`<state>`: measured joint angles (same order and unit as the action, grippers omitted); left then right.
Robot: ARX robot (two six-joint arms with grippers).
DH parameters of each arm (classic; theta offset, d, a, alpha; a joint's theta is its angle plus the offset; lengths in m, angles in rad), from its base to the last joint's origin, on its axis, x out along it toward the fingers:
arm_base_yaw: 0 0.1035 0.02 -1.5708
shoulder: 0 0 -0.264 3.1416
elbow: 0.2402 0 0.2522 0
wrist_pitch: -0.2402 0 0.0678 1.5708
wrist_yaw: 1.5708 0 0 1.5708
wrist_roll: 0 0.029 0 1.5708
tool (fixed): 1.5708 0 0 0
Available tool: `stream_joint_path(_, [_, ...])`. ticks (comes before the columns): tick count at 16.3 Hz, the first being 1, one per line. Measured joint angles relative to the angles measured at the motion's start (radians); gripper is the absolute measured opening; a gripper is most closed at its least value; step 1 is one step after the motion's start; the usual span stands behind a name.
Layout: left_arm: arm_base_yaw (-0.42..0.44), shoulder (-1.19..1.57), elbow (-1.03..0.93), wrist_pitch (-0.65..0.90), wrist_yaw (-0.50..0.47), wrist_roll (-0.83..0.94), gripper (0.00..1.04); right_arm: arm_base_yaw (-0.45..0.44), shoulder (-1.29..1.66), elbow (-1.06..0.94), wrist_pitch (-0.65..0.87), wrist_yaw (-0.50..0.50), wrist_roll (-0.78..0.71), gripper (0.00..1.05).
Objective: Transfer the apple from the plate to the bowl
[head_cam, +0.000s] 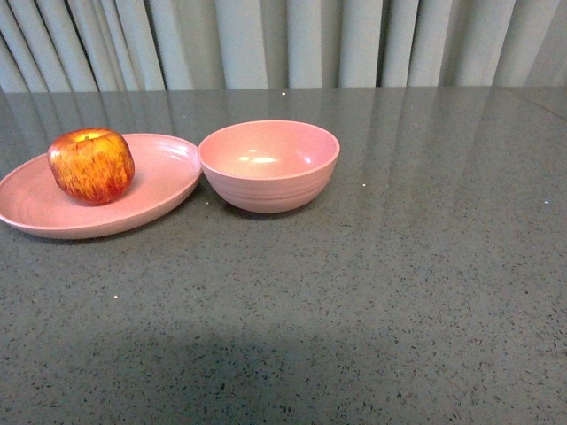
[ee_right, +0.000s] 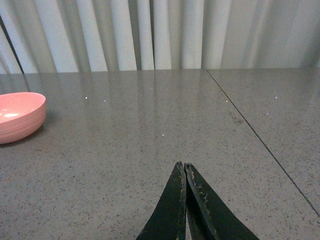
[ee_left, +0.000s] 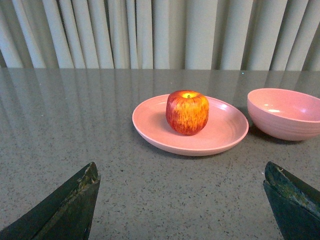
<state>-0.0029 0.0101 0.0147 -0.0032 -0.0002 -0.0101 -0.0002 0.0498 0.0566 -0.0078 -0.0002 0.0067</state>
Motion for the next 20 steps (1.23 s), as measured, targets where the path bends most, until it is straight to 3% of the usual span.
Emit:
stream_joint_path(9, [0.000, 0.000, 0.000, 0.000, 0.000, 0.000, 0.98, 0.000, -0.045, -0.043, 0.003, 0.000, -0.001, 0.02])
stream_joint_path(18, [0.000, 0.000, 0.000, 0.000, 0.000, 0.000, 0.98, 0.000, -0.045, -0.043, 0.003, 0.000, 0.000, 1.00])
stream_joint_path(20, [0.000, 0.000, 0.000, 0.000, 0.000, 0.000, 0.98, 0.000, -0.045, -0.043, 0.003, 0.000, 0.000, 0.98])
